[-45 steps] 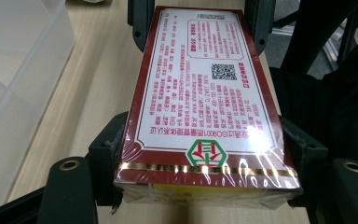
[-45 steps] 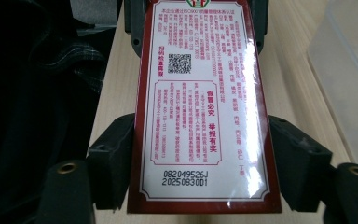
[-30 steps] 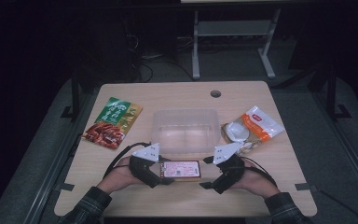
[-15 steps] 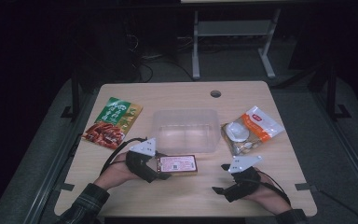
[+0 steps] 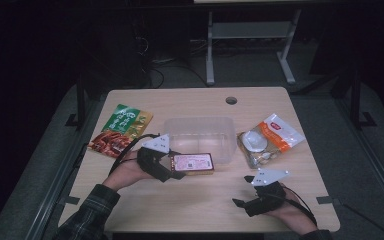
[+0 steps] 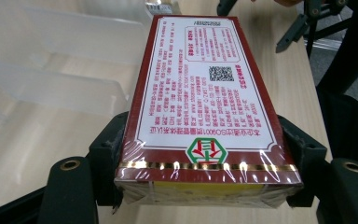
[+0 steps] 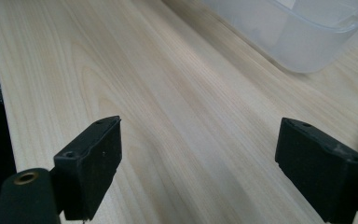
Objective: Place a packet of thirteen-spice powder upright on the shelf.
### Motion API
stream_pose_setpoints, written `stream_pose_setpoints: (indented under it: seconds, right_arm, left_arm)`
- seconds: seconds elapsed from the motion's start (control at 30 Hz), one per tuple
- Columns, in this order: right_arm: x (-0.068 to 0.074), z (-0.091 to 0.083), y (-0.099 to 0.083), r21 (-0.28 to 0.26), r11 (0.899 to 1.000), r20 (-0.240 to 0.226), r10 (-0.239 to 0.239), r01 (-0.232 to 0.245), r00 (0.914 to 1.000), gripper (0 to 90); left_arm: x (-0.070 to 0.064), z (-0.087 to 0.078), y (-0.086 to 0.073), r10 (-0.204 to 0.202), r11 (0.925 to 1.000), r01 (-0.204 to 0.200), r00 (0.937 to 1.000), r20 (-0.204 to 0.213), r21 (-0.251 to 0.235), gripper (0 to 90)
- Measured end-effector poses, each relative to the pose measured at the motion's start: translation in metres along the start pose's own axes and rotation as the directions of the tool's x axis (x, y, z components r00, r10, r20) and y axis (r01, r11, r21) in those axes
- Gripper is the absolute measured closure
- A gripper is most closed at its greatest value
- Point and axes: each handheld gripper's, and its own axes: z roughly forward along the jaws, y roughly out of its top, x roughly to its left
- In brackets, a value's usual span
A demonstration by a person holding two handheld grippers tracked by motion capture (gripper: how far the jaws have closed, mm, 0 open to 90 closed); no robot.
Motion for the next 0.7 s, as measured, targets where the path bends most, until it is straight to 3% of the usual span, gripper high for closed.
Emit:
stream_pose_setpoints:
  seconds: [0.7]
  right_arm:
    - [-0.001, 0.000, 0.000, -0.018, 1.000, -0.003, -0.009, 0.009, 1.0000, 14.2]
  left_arm:
    - [0.035, -0.002, 0.041, 0.040, 0.9988, -0.040, 0.9989, -0.022, 0.028, 31.5]
